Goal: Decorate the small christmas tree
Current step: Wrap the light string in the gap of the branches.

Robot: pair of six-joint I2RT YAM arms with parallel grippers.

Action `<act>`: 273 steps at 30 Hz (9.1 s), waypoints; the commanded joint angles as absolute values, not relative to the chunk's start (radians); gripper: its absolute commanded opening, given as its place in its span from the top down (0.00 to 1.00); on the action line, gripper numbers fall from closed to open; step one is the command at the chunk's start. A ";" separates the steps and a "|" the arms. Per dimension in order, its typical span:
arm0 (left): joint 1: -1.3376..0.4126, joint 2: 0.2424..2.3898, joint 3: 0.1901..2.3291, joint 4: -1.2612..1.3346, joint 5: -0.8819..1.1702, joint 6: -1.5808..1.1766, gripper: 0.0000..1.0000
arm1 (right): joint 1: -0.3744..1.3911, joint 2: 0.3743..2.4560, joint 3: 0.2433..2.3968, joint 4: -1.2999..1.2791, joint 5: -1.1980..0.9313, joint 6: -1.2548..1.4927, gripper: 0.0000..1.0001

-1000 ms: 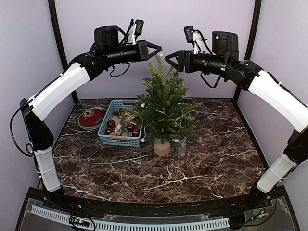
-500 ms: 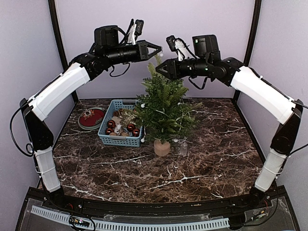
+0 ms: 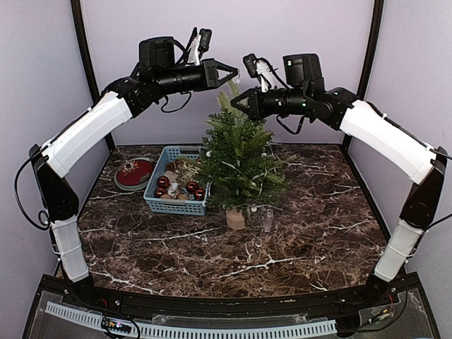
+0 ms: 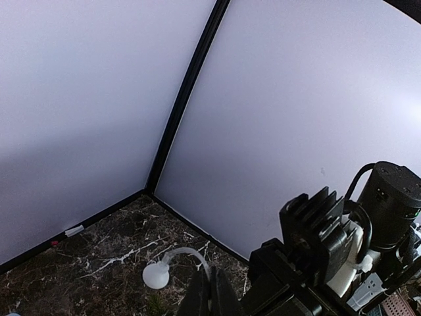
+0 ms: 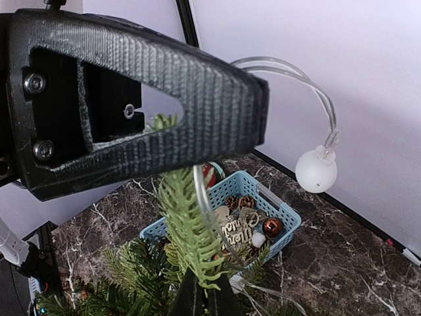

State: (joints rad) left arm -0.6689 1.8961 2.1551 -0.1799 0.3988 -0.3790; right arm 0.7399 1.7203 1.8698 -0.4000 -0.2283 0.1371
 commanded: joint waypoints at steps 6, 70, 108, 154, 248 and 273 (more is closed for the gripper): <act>-0.613 1.862 2.221 -0.103 0.352 -0.389 1.00 | 0.747 1.674 1.822 -0.409 -0.186 0.137 1.00; -0.578 1.824 2.108 -0.110 0.575 -0.367 1.00 | 0.709 1.893 2.096 -0.236 -0.137 0.277 0.57; -0.543 1.827 2.140 -0.150 0.547 -0.382 0.31 | 0.698 1.891 2.135 -0.222 -0.203 0.180 1.00; -0.545 1.853 2.309 -0.384 0.609 0.005 0.70 | 0.762 1.917 2.275 -0.364 -0.157 0.090 1.00; -0.317 1.619 2.151 -0.207 0.348 -0.233 1.00 | 0.799 1.157 1.366 -0.183 0.069 0.369 0.02; -0.342 1.320 1.515 0.039 0.858 -0.199 1.00 | 0.964 1.335 1.535 -0.216 -0.100 0.295 0.07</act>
State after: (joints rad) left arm -0.3252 1.3334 1.5318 -0.0051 0.6590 -0.2028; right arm 0.9390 1.2961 1.4700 -0.2501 0.0158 0.3370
